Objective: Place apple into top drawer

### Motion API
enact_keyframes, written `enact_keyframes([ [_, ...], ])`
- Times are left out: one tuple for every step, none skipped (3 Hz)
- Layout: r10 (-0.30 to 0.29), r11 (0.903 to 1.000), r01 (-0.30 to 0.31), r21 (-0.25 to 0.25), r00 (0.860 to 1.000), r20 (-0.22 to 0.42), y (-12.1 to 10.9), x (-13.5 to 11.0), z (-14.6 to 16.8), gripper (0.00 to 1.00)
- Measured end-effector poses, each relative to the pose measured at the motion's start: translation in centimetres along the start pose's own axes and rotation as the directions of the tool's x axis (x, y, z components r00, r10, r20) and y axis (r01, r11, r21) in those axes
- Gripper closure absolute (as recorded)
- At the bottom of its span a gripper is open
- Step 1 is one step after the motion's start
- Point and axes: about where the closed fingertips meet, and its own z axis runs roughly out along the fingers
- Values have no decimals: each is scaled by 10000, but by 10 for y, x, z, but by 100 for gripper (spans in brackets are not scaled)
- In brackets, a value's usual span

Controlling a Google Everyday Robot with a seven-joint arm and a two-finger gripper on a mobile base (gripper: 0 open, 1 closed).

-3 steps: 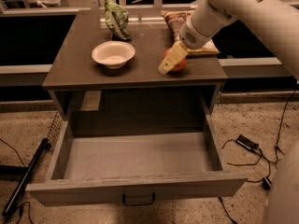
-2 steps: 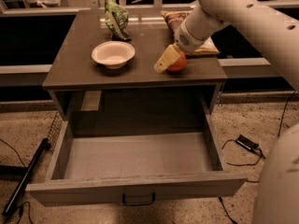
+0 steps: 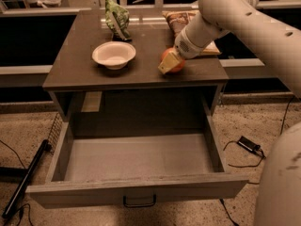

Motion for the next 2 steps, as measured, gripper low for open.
enact_keyframes([
  [-855,9936,965,-591,9822,1672,31,9,-35,96],
  [-854,9784,1452,-1470,9321,3521,65,16,-50,100],
])
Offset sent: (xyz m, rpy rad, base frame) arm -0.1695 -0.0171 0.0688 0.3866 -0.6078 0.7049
